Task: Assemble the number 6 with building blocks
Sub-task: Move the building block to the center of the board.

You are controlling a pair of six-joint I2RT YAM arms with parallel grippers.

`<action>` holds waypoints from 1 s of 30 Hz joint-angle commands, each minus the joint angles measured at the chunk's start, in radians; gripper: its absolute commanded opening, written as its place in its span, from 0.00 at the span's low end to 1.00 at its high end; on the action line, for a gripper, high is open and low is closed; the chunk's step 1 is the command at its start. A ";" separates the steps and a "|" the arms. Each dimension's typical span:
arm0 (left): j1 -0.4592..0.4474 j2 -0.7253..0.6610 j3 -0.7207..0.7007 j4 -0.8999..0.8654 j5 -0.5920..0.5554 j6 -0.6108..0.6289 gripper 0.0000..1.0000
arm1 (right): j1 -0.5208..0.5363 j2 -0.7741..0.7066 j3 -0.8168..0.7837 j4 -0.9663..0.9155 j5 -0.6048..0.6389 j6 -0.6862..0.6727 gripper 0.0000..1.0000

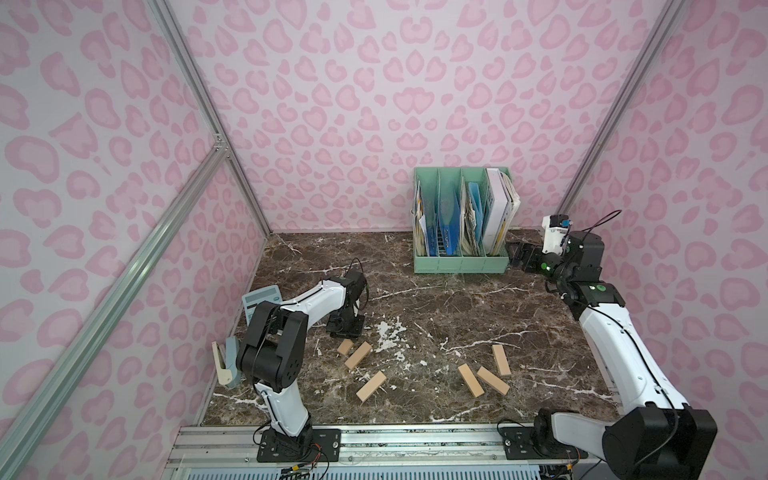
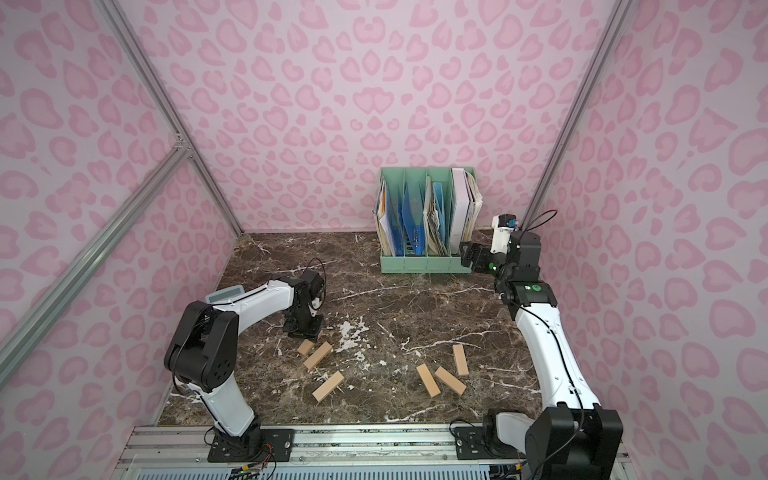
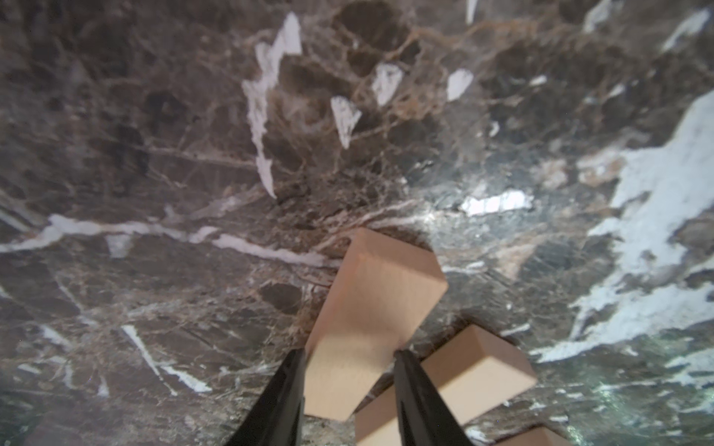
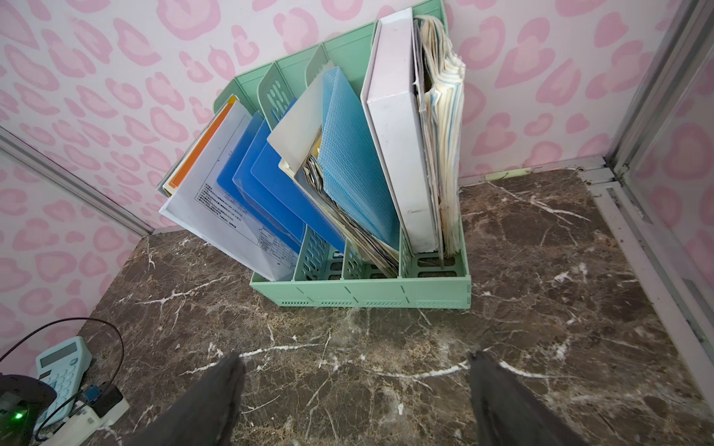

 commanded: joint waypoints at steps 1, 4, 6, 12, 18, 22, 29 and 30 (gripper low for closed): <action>0.000 0.022 -0.001 0.027 -0.015 0.014 0.43 | -0.001 -0.004 0.011 0.005 -0.012 -0.004 0.92; 0.001 0.044 0.000 0.037 -0.003 0.014 0.39 | -0.001 -0.007 0.016 -0.004 -0.008 -0.005 0.91; -0.001 0.052 -0.004 0.042 0.001 0.014 0.37 | -0.001 -0.011 0.022 -0.011 -0.005 -0.010 0.91; -0.009 0.054 -0.005 0.052 0.010 0.036 0.23 | -0.002 -0.024 0.014 -0.039 0.007 -0.028 0.90; -0.073 0.118 0.088 0.007 -0.010 0.089 0.23 | 0.002 -0.018 -0.002 -0.094 0.009 -0.006 0.90; -0.127 0.164 0.170 -0.030 -0.034 0.125 0.23 | 0.024 -0.013 0.016 -0.177 0.038 -0.002 0.89; -0.219 0.253 0.311 -0.065 -0.072 0.171 0.22 | 0.032 -0.061 -0.022 -0.227 0.042 0.014 0.89; -0.235 0.269 0.349 -0.076 -0.079 0.182 0.21 | 0.032 -0.068 -0.029 -0.228 0.038 0.018 0.89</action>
